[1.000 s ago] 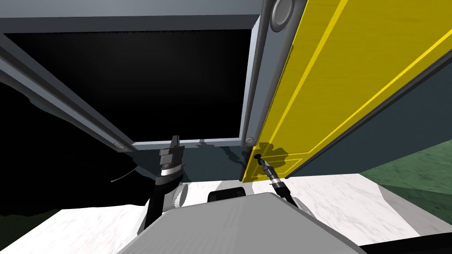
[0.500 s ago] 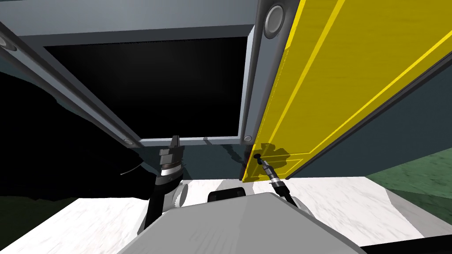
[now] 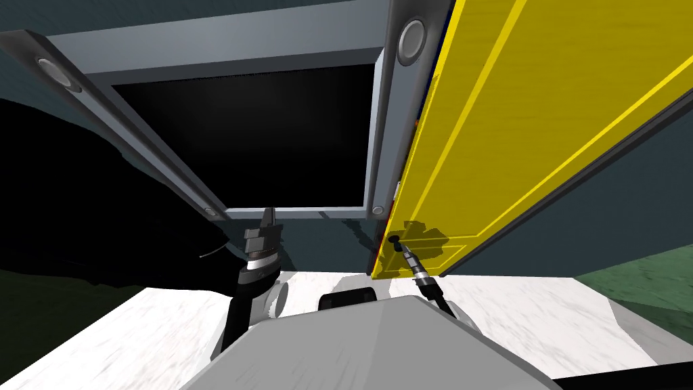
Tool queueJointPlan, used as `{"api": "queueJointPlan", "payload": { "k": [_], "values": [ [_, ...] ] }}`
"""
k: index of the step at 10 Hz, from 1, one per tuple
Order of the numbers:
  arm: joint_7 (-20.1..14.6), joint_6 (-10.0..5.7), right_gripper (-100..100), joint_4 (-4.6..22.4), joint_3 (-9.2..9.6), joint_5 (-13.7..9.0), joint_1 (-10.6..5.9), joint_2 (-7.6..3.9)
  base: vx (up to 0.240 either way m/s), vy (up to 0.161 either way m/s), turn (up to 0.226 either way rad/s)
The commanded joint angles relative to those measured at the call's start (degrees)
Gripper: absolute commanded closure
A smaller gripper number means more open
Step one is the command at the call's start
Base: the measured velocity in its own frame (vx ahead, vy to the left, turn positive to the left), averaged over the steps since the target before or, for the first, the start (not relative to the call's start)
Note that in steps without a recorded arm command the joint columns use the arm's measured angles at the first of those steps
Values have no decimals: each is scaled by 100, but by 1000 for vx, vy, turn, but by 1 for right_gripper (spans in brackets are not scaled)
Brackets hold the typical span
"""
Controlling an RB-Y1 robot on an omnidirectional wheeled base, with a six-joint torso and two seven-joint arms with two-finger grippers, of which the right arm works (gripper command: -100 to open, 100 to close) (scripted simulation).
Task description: Pull the door open
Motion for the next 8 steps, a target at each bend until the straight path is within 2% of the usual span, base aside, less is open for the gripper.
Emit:
{"api": "queueJointPlan", "payload": {
  "k": [1,2,4,6,7,8],
  "values": [
    [-286,55,100,16,97,-66,5,64,-46,-17,52],
    [-312,55,100,16,97,-66,5,64,-36,-15,30],
    [-684,91,100,29,157,-235,-40,62,-59,-29,91],
    [-981,108,100,36,188,-319,-63,62,-52,-25,58],
    [-1014,108,100,36,188,-319,-63,62,-33,-11,39],
    [-1248,126,100,43,218,-403,-86,61,-47,-19,42]
  ]
}}
